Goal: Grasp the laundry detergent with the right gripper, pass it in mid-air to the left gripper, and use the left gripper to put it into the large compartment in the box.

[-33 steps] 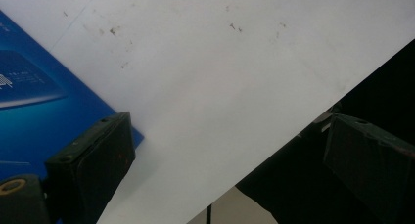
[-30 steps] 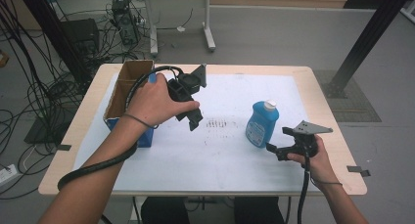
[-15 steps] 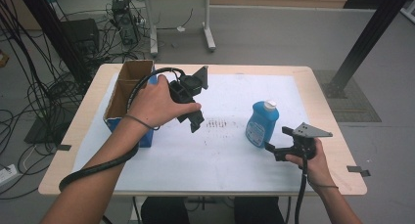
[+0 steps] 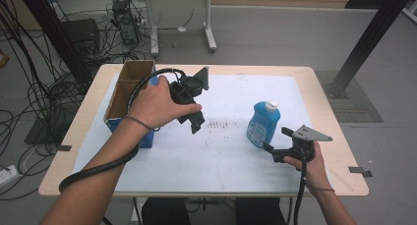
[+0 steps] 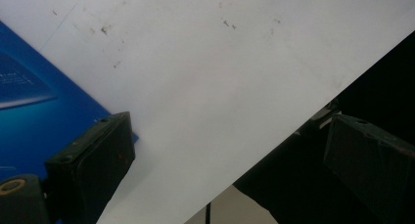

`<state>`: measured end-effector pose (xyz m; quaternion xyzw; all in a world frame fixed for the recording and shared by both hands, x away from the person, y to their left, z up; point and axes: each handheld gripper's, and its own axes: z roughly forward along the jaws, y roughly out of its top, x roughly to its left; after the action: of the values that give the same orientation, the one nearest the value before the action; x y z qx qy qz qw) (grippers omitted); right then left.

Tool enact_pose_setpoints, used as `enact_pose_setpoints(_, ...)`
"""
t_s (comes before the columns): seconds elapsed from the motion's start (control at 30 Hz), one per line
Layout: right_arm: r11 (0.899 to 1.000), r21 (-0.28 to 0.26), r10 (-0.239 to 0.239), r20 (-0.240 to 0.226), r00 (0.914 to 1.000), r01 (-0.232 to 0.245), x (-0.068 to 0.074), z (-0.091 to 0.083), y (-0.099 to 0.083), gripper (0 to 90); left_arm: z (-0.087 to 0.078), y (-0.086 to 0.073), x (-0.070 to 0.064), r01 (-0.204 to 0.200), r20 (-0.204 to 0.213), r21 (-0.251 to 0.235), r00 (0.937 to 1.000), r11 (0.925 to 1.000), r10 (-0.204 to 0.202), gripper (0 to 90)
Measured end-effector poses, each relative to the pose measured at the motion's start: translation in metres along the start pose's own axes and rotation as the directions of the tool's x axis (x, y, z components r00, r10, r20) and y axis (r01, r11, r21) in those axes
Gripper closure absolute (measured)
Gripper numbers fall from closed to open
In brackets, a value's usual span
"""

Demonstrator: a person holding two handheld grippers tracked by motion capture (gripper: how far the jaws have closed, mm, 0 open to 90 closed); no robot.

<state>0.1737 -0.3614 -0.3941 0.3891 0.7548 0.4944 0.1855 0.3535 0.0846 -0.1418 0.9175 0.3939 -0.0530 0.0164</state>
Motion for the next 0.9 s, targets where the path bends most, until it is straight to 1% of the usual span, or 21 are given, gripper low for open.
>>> enact_pose_setpoints(0.13,1.0,-0.007,-0.007,0.009,0.9999,0.007,0.003,0.001,-0.001,2.5,0.0,-0.001,0.0,-0.001,0.0,-0.005,1.0,1.0,0.001,5.1)
enact_pose_setpoints(0.2,1.0,-0.013,-0.009,0.023,0.9997,0.009,0.006,0.002,-0.002,2.0,0.0,-0.001,-0.001,0.001,-0.003,-0.004,1.0,1.0,-0.001,5.0)
enact_pose_setpoints(0.27,1.0,-0.014,-0.01,0.027,0.9996,0.011,0.007,0.002,-0.002,2.0,0.0,-0.001,0.0,-0.001,0.001,-0.003,1.0,1.0,0.001,5.0)
enact_pose_setpoints(0.33,1.0,-0.013,-0.02,0.032,0.9993,0.02,0.009,0.003,-0.003,2.0,0.0,-0.001,-0.001,-0.002,-0.001,-0.006,1.0,1.0,0.002,5.0)
enact_pose_setpoints(0.4,0.999,-0.01,-0.031,0.046,0.9985,0.031,0.013,0.004,-0.004,1.9,0.0,-0.001,-0.001,-0.002,0.001,-0.007,1.0,1.0,0.002,4.9)
enact_pose_setpoints(0.47,0.999,-0.012,-0.042,0.048,0.998,0.043,0.014,0.005,-0.005,1.9,0.001,-0.001,-0.002,-0.002,0.002,-0.009,1.0,1.0,0.002,4.9)
enact_pose_setpoints(0.73,0.999,-0.007,-0.054,0.052,0.9972,0.054,0.017,0.009,-0.006,2.1,0.002,0.0,-0.002,-0.004,0.002,-0.005,1.0,1.0,0.004,5.0)
enact_pose_setpoints(0.9,0.997,-0.002,-0.074,0.066,0.9951,0.075,0.021,0.013,-0.006,2.7,0.001,-0.001,-0.001,-0.001,0.002,-0.008,1.0,1.0,0.001,5.0)
